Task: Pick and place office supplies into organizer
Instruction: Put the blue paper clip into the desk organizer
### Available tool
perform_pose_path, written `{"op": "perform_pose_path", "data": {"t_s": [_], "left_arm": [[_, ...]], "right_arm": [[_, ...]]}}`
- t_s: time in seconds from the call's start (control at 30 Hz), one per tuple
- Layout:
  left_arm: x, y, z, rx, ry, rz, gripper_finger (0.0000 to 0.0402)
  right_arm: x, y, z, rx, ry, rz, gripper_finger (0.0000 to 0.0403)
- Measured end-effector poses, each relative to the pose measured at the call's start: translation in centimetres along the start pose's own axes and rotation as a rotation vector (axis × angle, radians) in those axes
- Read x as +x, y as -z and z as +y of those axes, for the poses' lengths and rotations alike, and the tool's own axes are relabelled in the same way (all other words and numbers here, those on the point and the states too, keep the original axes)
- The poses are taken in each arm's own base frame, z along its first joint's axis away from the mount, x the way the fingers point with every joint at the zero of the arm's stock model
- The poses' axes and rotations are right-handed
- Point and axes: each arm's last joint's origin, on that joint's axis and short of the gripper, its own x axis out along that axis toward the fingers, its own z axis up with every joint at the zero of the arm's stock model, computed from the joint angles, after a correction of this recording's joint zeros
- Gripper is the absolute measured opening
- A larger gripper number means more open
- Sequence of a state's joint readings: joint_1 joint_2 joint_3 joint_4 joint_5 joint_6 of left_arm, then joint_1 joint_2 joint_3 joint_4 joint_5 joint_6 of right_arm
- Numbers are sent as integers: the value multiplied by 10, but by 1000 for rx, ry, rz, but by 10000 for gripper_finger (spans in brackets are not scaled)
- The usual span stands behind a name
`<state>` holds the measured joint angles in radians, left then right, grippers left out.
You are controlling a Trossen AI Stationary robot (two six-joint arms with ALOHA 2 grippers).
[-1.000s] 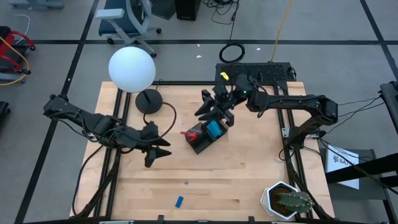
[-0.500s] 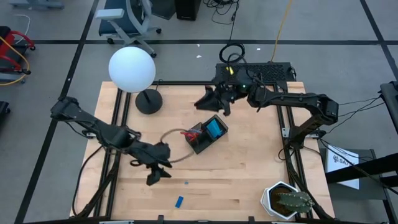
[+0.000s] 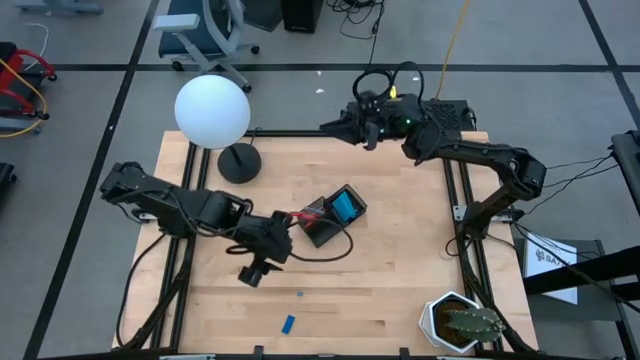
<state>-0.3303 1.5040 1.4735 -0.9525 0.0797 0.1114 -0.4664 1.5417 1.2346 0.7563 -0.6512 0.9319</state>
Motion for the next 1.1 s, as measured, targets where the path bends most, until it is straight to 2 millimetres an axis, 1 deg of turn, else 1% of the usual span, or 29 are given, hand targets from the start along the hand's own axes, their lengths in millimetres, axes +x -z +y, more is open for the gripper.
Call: {"op": "perform_pose_path", "data": {"t_s": [0.1,0.2,0.27,0.4,0.5,0.57,0.63,0.73,0.87,0.93,1.0,1.1], "left_arm": [[-3,5,2,80,2,45,225],[-4,6,1,79,7,52,225],[-3,6,-3,102,16,57,225],[-3,5,-14,226,37,48,225],[-3,4,-19,227,6,52,225],[-2,4,-20,159,-30,56,225],[0,3,-19,41,-65,55,225],[1,2,-18,-186,-87,36,225],[1,2,-18,-548,-92,17,225],[1,2,-19,-700,-98,9,225],[1,2,-19,-813,-103,2,225],[1,2,-18,-926,-124,-11,225]], "right_arm": [[-1,-1,-2,-18,9,0,116],[-1,0,-3,-21,17,7,116],[-1,0,-3,-19,21,11,116],[-1,2,-4,-7,31,23,116],[-1,2,-4,-3,35,26,116],[-1,2,-5,-3,36,27,116],[-1,2,-5,-1,37,28,116],[-1,3,-5,0,38,29,116],[-1,3,-5,0,37,29,116],[-1,3,-5,0,37,29,116],[-1,3,-5,-1,37,29,116],[-1,3,-5,-1,37,29,116]]}}
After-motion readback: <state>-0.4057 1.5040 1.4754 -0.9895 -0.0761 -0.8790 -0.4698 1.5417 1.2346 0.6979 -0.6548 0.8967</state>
